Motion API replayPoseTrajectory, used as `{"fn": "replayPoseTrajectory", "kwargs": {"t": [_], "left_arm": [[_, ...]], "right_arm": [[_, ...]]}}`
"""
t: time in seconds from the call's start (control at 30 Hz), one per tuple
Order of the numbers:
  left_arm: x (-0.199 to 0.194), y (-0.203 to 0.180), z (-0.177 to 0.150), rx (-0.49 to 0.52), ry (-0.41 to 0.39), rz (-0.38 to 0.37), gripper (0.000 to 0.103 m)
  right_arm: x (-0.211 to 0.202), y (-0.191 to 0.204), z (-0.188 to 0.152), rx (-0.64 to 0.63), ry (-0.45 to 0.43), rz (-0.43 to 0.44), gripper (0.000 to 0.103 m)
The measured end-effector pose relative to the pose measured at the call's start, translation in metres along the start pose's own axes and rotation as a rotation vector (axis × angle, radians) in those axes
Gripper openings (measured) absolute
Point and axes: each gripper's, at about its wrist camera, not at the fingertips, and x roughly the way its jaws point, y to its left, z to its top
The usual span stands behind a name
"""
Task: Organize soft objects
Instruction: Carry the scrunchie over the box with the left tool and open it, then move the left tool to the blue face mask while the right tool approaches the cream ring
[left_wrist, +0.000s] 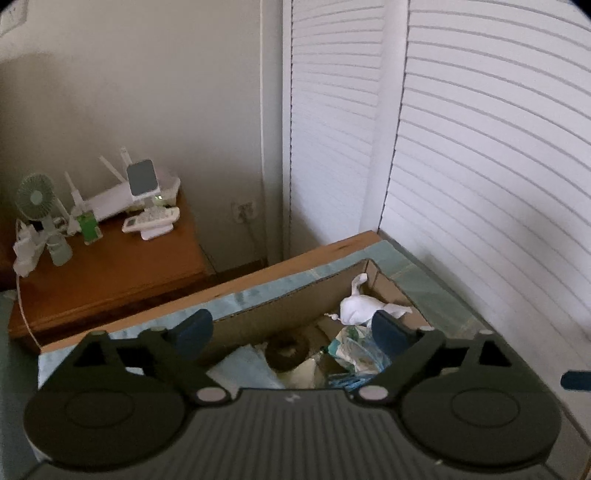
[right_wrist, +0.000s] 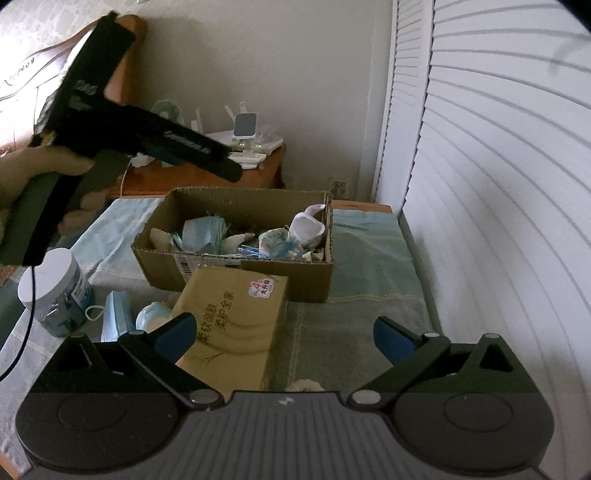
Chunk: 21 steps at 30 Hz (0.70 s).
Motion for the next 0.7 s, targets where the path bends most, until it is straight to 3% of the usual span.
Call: {"fn": "replayPoseTrajectory", "kwargs": {"t": [0.3, 0.7], "left_arm": [[-0.042, -0.004, -0.028, 0.009, -0.034, 0.012, 0.099], [-0.088, -0.022, -0.106, -0.012, -0.046, 0.052, 0.099]], "right_arm": [[-0.013, 0.000, -0.006, 0.004, -0.026, 0.011, 0.103], [-0.027, -0.003, -0.023, 0.003, -0.042, -0.001, 0.103]]}}
